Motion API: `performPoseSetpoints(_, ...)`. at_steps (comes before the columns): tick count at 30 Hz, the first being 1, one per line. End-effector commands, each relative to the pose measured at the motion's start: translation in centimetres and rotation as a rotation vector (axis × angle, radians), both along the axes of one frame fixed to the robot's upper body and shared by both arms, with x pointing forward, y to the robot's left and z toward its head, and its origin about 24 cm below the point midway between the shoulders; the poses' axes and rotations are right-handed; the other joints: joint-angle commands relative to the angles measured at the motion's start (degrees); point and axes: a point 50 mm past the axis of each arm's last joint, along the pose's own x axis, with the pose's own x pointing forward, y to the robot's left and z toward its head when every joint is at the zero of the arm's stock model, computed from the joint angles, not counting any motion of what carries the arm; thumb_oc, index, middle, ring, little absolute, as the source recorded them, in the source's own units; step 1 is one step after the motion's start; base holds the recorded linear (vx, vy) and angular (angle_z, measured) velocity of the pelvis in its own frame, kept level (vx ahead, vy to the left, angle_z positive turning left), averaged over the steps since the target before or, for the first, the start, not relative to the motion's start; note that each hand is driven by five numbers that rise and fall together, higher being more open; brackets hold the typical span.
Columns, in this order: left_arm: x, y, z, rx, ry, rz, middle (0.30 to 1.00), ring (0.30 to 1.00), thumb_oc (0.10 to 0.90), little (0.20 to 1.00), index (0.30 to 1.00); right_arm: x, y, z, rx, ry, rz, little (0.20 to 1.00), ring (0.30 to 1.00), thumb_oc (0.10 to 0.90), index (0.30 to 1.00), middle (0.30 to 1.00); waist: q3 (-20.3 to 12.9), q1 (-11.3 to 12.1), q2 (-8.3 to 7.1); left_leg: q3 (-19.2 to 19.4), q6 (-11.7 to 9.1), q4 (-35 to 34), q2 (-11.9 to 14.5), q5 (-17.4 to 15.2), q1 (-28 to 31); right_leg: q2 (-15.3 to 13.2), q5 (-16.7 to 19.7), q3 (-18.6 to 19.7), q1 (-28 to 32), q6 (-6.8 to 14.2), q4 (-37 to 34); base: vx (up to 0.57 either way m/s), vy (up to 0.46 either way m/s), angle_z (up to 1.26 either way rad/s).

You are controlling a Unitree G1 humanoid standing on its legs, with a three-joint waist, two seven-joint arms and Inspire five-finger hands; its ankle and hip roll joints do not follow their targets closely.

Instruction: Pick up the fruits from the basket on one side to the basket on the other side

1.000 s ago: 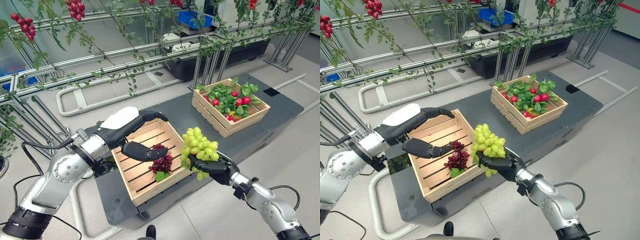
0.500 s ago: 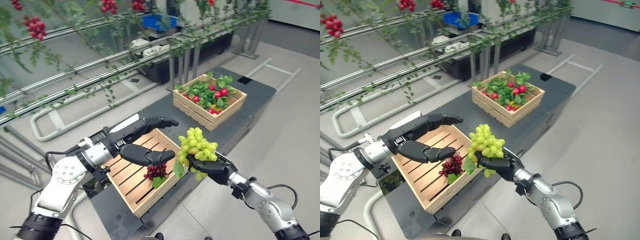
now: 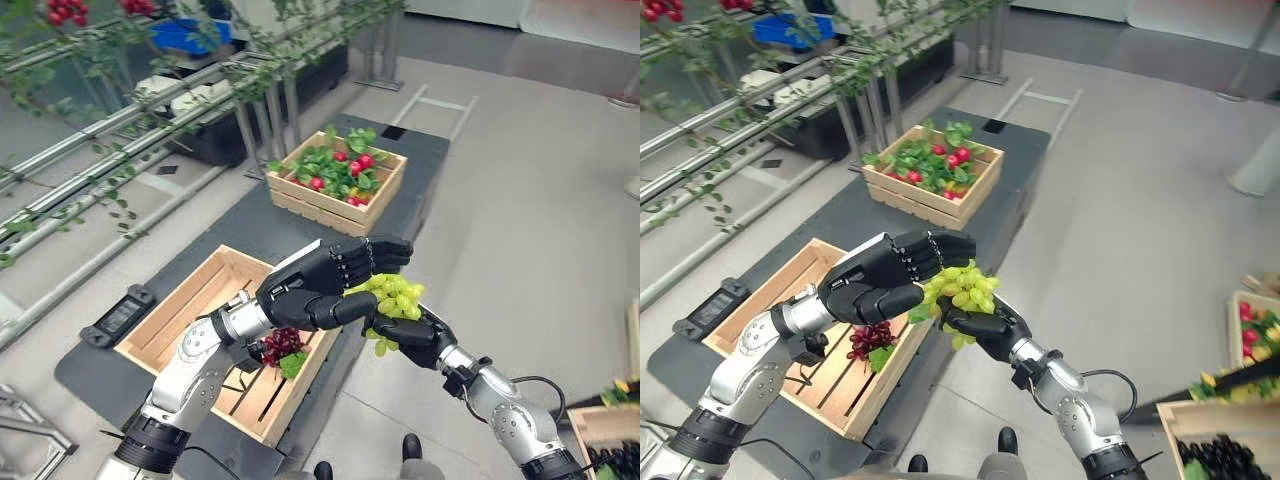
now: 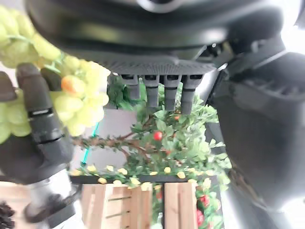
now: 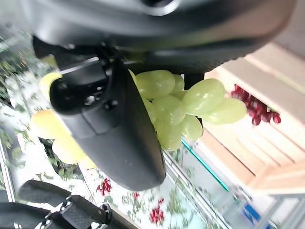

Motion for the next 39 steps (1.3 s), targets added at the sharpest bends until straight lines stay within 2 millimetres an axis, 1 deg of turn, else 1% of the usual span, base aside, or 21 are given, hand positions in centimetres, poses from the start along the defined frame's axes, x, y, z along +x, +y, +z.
performPoseSetpoints(1,0.5,-0.5,3.3,-0.183,-0.136,0.005,0.900,0.900,0.800,0.900,0.900,2.9,1.7,7.8,0.155,-0.412,0.027,0.300,0.300,0.400,0.300,0.300,-3.8,2.3,3.64,-3.4,-1.3,-4.2,0.8,-1.2,0.8,0.1,-1.8,-6.1,-0.5,1.4,11.2,-0.16,-0.101,-0.62)
performPoseSetpoints(3,0.3,-0.5,3.0,-0.224,-0.096,-0.007,0.900,0.900,0.800,0.900,0.900,2.8,2.3,8.1,0.165,-0.434,0.037,0.300,0.300,0.400,0.300,0.300,-3.9,3.5,3.52,-1.6,-1.0,-3.5,1.4,-1.1,0.1,-0.2,-4.2,-9.0,1.5,0.5,13.7,-0.11,-0.115,-0.59)
performPoseSetpoints(4,0.2,-0.5,2.9,-0.224,-0.093,-0.015,0.900,0.900,0.800,0.900,0.900,2.8,2.3,8.1,0.165,-0.438,0.034,0.300,0.300,0.400,0.300,0.300,-3.8,3.6,3.48,-1.4,-0.9,-3.4,1.4,-1.2,0.1,-0.3,-4.4,-9.2,1.8,0.5,13.9,-0.10,-0.155,-0.57)
performPoseSetpoints(5,0.0,-0.5,2.7,-0.205,-0.102,-0.026,0.900,0.900,0.800,0.900,0.900,2.7,2.5,8.2,0.171,-0.460,0.044,0.300,0.300,0.400,0.300,0.300,-3.9,4.3,3.39,0.0,-1.1,-3.2,2.0,-1.2,-0.3,-1.1,-5.2,-12.2,3.6,0.0,14.3,-0.07,-0.122,-0.33)
performPoseSetpoints(6,-0.1,-0.6,2.7,-0.202,-0.102,-0.032,0.900,0.900,0.800,0.900,0.900,2.7,2.5,8.2,0.171,-0.464,0.040,0.300,0.300,0.400,0.300,0.300,-3.8,4.5,3.37,0.2,-1.2,-3.2,2.1,-1.2,-0.3,-1.2,-5.4,-12.6,3.9,-0.1,14.3,-0.10,-0.245,-0.46)
performPoseSetpoints(7,-0.5,-0.4,2.5,-0.204,-0.087,-0.019,0.900,0.900,0.800,0.900,0.900,2.7,2.6,8.4,0.189,-0.475,0.041,0.300,0.300,0.400,0.300,0.300,-4.0,5.6,3.14,2.1,-1.8,-3.7,3.1,-0.7,-0.1,-1.4,-7.2,-15.9,7.1,-0.4,11.6,-0.06,-0.236,-0.81)
performPoseSetpoints(8,-0.6,-0.2,2.5,-0.214,-0.081,-0.007,0.900,0.900,0.800,0.900,0.900,2.6,2.8,8.5,0.195,-0.481,0.042,0.300,0.300,0.400,0.300,0.300,-4.4,6.1,3.01,3.5,-2.3,-3.9,3.7,-0.3,-0.1,-1.2,-8.3,-17.3,9.2,-0.6,9.2,-0.06,-0.238,-1.20)
performPoseSetpoints(9,-0.6,-0.2,2.5,-0.217,-0.077,-0.009,0.900,0.900,0.800,0.900,0.900,2.6,2.8,8.5,0.194,-0.487,0.037,0.300,0.300,0.400,0.300,0.300,-4.5,6.2,3.02,3.7,-2.4,-3.9,3.9,-0.2,-0.2,-1.1,-8.2,-17.6,9.4,-0.7,8.6,-0.06,-0.270,-1.45)
performPoseSetpoints(10,-0.7,0.2,2.5,-0.237,-0.070,0.002,0.900,0.900,0.800,0.900,0.900,2.7,3.0,8.7,0.195,-0.501,0.046,0.300,0.300,0.400,0.300,0.300,-5.1,6.7,2.62,6.3,-3.6,-4.5,5.1,0.5,-0.2,-0.4,-8.8,-19.0,12.4,-0.8,2.5,-0.06,-0.234,-1.21)
performPoseSetpoints(12,-0.7,0.2,2.5,-0.246,-0.064,0.007,0.900,0.900,0.800,0.900,0.900,2.8,3.2,8.9,0.188,-0.505,0.036,0.300,0.300,0.400,0.300,0.300,-5.4,6.8,2.30,8.1,-4.5,-4.5,5.9,1.0,-0.7,0.2,-8.6,-19.2,13.3,-0.4,-0.5,-0.07,-0.273,-1.19)
performPoseSetpoints(15,-0.6,-0.6,2.4,-0.270,-0.065,-0.014,0.900,0.900,0.800,0.900,0.900,2.8,2.7,9.2,0.155,-0.523,0.007,0.300,0.300,0.400,0.300,0.300,-5.9,5.4,1.45,9.4,-6.0,-4.5,8.2,1.8,-1.8,2.5,-7.5,-17.4,13.8,-1.2,-5.8,-0.08,-0.364,-1.04)
performPoseSetpoints(18,-0.4,-1.1,2.4,-0.288,-0.067,-0.004,0.900,0.900,0.800,0.900,0.900,2.8,2.4,9.2,0.139,-0.527,-0.008,0.300,0.300,0.400,0.300,0.300,-5.9,4.1,1.20,9.1,-6.9,-4.9,9.3,2.5,-2.0,3.6,-7.4,-16.0,12.7,-1.9,-5.8,-0.06,-0.226,-0.49)
performPoseSetpoints(20,-0.1,-1.7,2.6,-0.315,-0.068,-0.010,0.900,0.900,0.800,0.900,0.900,2.9,2.0,9.5,0.117,-0.545,-0.011,0.300,0.300,0.400,0.300,0.300,-6.0,2.8,0.76,7.5,-7.6,-5.2,10.1,3.0,-2.2,5.4,-7.8,-13.9,11.9,-3.0,-5.8,-0.03,-0.198,-0.42)
performPoseSetpoints(22,-0.2,-2.0,2.7,-0.310,-0.078,-0.021,0.900,0.900,0.800,0.900,0.900,2.9,1.8,9.7,0.115,-0.553,-0.016,0.300,0.300,0.400,0.300,0.300,-6.1,2.6,0.59,6.5,-7.8,-5.2,10.3,3.2,-2.4,6.0,-7.9,-13.0,11.6,-3.3,-5.8,-0.02,-0.147,-0.64)
performPoseSetpoints(23,-0.2,-2.3,2.7,-0.316,-0.078,-0.023,0.900,0.900,0.800,0.900,0.900,2.9,1.5,10.0,0.120,-0.565,-0.022,0.300,0.300,0.400,0.300,0.300,-6.1,2.4,0.40,4.2,-8.0,-5.2,10.0,3.5,-2.9,6.8,-7.8,-11.5,11.1,-3.6,-5.8,-0.02,-0.124,-0.60)
performPoseSetpoints(24,-0.2,-2.3,2.7,-0.321,-0.076,-0.024,0.900,0.900,0.800,0.900,0.900,2.9,1.4,10.1,0.118,-0.567,-0.026,0.300,0.300,0.400,0.300,0.300,-6.2,2.4,0.36,3.3,-8.0,-5.2,9.8,3.5,-3.0,6.9,-7.7,-11.0,10.9,-3.7,-5.8,0.00,-0.092,-0.36)
performPoseSetpoints(25,-0.2,-2.2,2.7,-0.337,-0.075,-0.007,0.900,0.900,0.800,0.900,0.900,2.8,1.3,10.3,0.112,-0.579,-0.016,0.300,0.300,0.400,0.300,0.300,-6.4,2.8,0.34,-1.3,-7.7,-5.2,8.2,3.2,-3.3,7.3,-7.6,-8.9,10.4,-3.7,-5.8,0.02,-0.019,-0.33)
performPoseSetpoints(26,-0.3,-2.1,2.8,-0.342,-0.078,-0.001,0.900,0.900,0.800,0.900,0.900,2.7,1.3,10.4,0.112,-0.587,-0.007,0.300,0.300,0.400,0.300,0.300,-6.5,3.1,0.38,-3.9,-7.5,-5.1,7.2,3.0,-3.2,7.5,-7.5,-7.6,10.2,-3.6,-5.8,0.02,0.009,-0.75)
performPoseSetpoints(29,-0.7,-2.0,2.8,-0.326,-0.085,-0.007,0.900,0.900,0.800,0.900,0.900,2.7,1.4,10.7,0.114,-0.599,-0.002,0.300,0.300,0.400,0.300,0.300,-6.6,3.9,0.60,-8.2,-6.9,-4.0,5.3,2.1,-2.8,7.4,-7.2,-4.7,10.1,-3.3,-5.8,0.02,0.077,-0.88)
performPoseSetpoints(32,-0.6,-2.5,2.5,-0.322,-0.048,-0.049,0.900,0.900,0.800,0.900,0.900,2.3,1.1,10.6,0.110,-0.606,-0.025,0.300,0.300,0.400,0.300,0.300,-6.8,2.4,0.97,-5.0,-6.8,-3.8,5.6,1.2,-1.7,6.5,-7.1,-5.0,10.7,-3.0,-5.8,0.06,0.172,-0.56)
performPoseSetpoints(39,-0.5,-4.0,2.6,-0.295,-0.032,-0.155,0.900,0.900,0.800,0.900,0.900,2.1,0.4,11.0,0.162,-0.647,-0.093,0.300,0.300,0.400,0.300,0.300,-6.8,0.5,1.74,-3.0,-5.2,-5.1,5.2,-0.1,0.6,4.2,-7.6,-5.3,9.3,-1.1,-2.0,0.03,0.157,-0.14)
